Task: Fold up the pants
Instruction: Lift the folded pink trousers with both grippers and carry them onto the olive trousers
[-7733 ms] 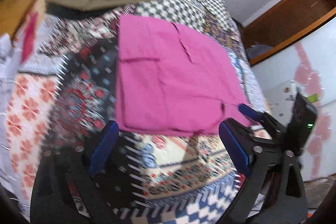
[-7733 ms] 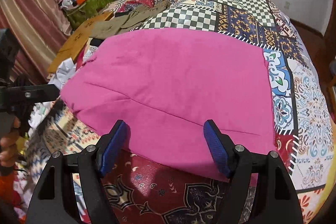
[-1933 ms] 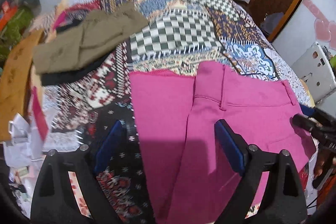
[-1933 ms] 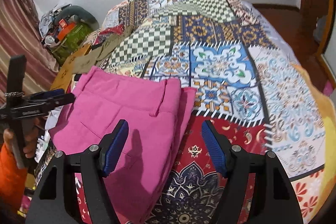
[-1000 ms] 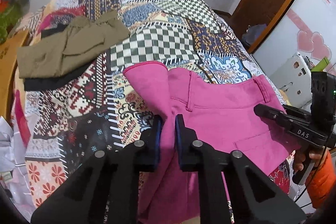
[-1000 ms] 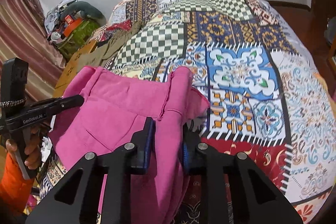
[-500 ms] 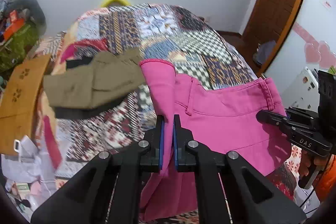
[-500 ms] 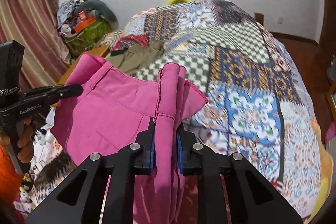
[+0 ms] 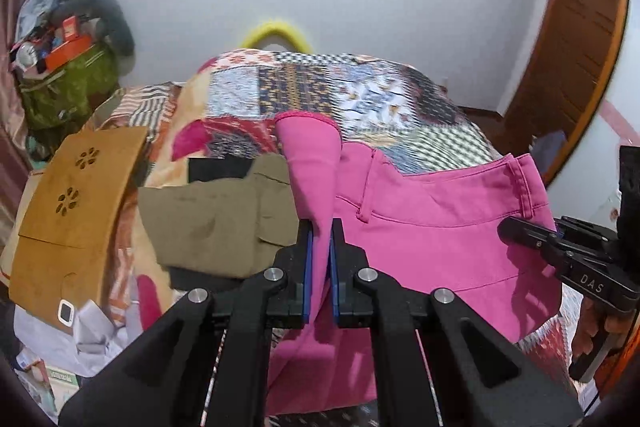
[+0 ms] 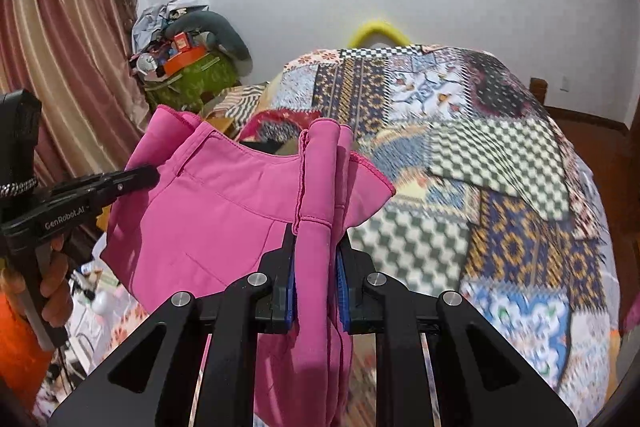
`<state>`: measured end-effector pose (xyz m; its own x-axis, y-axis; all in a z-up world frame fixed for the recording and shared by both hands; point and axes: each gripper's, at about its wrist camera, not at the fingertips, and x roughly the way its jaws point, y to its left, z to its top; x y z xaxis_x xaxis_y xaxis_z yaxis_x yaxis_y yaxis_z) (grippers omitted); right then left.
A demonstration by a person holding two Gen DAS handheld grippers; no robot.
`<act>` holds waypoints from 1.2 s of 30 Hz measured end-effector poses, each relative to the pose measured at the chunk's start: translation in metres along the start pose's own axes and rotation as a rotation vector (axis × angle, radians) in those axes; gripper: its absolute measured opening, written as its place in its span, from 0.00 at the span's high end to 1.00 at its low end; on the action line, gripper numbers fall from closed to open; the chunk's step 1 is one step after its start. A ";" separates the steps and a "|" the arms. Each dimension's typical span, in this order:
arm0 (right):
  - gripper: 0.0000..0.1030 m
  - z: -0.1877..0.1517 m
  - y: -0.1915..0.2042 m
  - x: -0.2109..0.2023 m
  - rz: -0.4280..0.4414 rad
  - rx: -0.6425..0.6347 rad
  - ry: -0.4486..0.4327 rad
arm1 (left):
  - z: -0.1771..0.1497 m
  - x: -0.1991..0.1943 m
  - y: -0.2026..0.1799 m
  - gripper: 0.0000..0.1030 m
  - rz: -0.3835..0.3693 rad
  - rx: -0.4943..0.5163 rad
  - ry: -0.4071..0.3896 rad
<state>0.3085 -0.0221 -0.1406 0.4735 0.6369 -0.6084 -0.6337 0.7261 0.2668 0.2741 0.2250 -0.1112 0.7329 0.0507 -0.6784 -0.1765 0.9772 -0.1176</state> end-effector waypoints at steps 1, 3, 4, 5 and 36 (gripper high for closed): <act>0.86 0.006 0.003 0.009 0.005 0.001 0.001 | 0.004 0.007 0.009 0.95 0.015 -0.007 0.002; 0.86 0.014 0.006 0.024 -0.001 0.007 0.013 | 0.009 0.019 0.022 0.97 0.044 -0.017 0.005; 0.86 0.017 0.007 0.032 0.002 0.006 0.017 | 0.013 0.027 0.030 0.97 0.058 -0.023 0.010; 0.86 0.022 0.009 0.043 0.003 0.005 0.023 | 0.014 0.033 0.037 0.97 0.062 -0.030 0.016; 0.76 0.027 -0.004 0.188 -0.110 -0.047 0.232 | -0.019 0.191 0.155 0.95 0.275 -0.086 0.244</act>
<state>0.4160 0.1020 -0.2361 0.3916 0.4747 -0.7882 -0.6166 0.7712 0.1581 0.3742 0.3818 -0.2728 0.4740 0.2482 -0.8448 -0.4069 0.9126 0.0398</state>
